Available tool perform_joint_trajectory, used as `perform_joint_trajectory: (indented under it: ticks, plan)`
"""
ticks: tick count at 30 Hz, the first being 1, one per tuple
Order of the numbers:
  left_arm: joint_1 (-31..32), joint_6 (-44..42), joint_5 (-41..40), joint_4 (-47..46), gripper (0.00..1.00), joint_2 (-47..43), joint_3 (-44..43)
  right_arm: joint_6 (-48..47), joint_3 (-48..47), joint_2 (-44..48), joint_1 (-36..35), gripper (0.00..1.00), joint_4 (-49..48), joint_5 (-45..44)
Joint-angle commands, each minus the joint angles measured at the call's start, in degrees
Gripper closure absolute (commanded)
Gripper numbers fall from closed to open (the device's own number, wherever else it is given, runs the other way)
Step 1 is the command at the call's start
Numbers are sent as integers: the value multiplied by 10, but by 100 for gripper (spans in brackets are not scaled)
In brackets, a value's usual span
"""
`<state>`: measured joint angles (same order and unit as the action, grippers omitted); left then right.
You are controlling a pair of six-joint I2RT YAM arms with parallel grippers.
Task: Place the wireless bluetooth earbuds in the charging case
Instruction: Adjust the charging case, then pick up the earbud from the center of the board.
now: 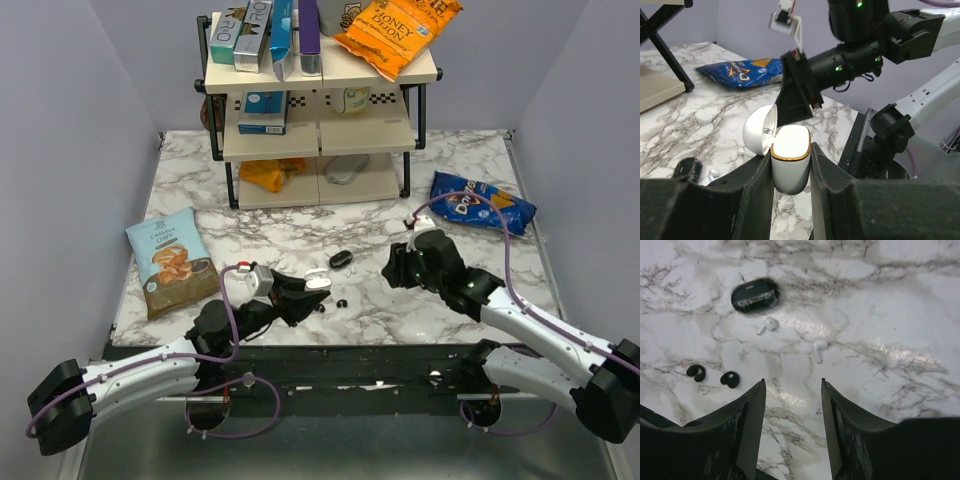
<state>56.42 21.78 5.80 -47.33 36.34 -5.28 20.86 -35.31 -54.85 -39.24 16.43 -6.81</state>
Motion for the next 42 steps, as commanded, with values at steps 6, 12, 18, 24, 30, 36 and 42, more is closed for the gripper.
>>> perform_joint_trajectory:
  ticks: [6, 12, 18, 24, 30, 36, 42]
  plan:
    - [44, -46, -96, 6, 100, -5, 3, 15, -15, -116, 1, 59, -44, -4]
    - [46, -38, -109, 24, 100, -47, 20, -6, -63, -181, 1, 59, -26, 6]
    - [46, -34, -138, 58, 100, -101, 38, -6, -74, -208, 0, 58, -53, 50]
    - [46, -33, -142, 76, 100, -108, 36, 21, -88, -233, 0, 53, -34, -1]
    - [47, -31, -140, 85, 100, -109, 37, 33, -85, -251, 1, 53, -28, -24]
    - [46, -31, -136, 100, 100, -118, 34, 15, -110, -296, 2, 41, -2, -50]
    - [46, -29, -137, 100, 100, -123, 38, 6, -115, -310, 7, 43, 1, -56]
